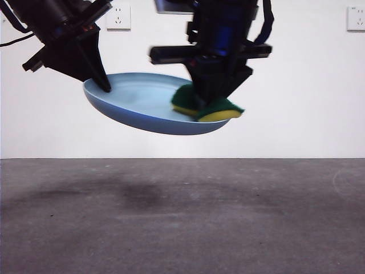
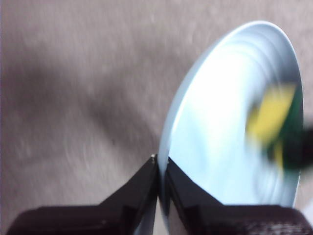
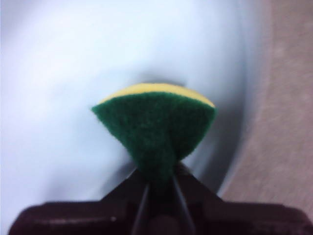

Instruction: Pick up the plate,pick up the cloth,clean the plate with the cloth

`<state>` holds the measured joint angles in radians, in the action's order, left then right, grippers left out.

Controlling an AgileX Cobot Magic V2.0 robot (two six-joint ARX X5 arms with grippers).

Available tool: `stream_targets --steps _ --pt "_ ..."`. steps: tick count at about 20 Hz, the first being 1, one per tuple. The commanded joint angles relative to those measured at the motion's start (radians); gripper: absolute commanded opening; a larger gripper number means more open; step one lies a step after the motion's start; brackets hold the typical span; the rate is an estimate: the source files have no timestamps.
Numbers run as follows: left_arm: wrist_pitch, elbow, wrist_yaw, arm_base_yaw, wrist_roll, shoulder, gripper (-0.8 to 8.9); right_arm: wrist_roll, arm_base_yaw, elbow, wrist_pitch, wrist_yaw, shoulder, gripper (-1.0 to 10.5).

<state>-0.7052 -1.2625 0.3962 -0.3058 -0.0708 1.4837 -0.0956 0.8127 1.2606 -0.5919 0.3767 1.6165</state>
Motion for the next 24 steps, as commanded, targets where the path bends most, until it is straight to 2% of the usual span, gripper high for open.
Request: stream_targets --steps 1,4,6,9,13,16,19,20,21,23,24 --pt "-0.030 -0.003 0.092 -0.011 0.051 -0.006 -0.07 0.018 -0.035 -0.010 0.086 0.008 0.014 -0.2" --pt "-0.036 -0.003 0.172 -0.022 0.057 -0.006 -0.07 0.018 -0.056 -0.010 0.203 -0.043 0.014 -0.2" --pt "-0.026 -0.003 0.209 -0.029 0.057 -0.006 -0.07 0.016 -0.063 -0.010 0.270 -0.129 0.014 -0.2" --pt "-0.002 -0.003 0.219 -0.040 0.053 -0.006 -0.07 -0.014 -0.063 -0.010 0.343 -0.319 0.014 -0.2" --pt "0.079 -0.003 0.207 -0.041 0.002 -0.006 -0.07 -0.061 -0.024 -0.010 0.364 -0.510 0.014 -0.2" --pt "0.164 -0.003 0.175 -0.040 -0.068 -0.006 -0.07 -0.060 0.030 -0.010 0.314 -0.536 0.014 -0.2" --pt "0.180 -0.003 0.074 -0.039 -0.074 -0.006 -0.07 -0.016 0.060 -0.010 0.164 -0.523 0.014 -0.2" --pt "0.176 -0.003 0.060 -0.039 -0.074 -0.006 -0.07 0.000 0.060 -0.010 0.104 -0.492 0.014 -0.2" --pt "0.171 -0.003 0.054 -0.039 -0.073 -0.006 -0.07 0.014 0.059 -0.010 0.044 -0.431 0.014 -0.2" --pt "0.148 -0.003 0.053 -0.033 -0.060 -0.006 -0.07 0.037 0.052 -0.010 -0.043 -0.241 0.014 -0.2" --pt "0.127 -0.003 0.053 -0.033 -0.056 -0.006 -0.07 0.050 0.043 -0.010 -0.070 -0.118 0.014 -0.2"
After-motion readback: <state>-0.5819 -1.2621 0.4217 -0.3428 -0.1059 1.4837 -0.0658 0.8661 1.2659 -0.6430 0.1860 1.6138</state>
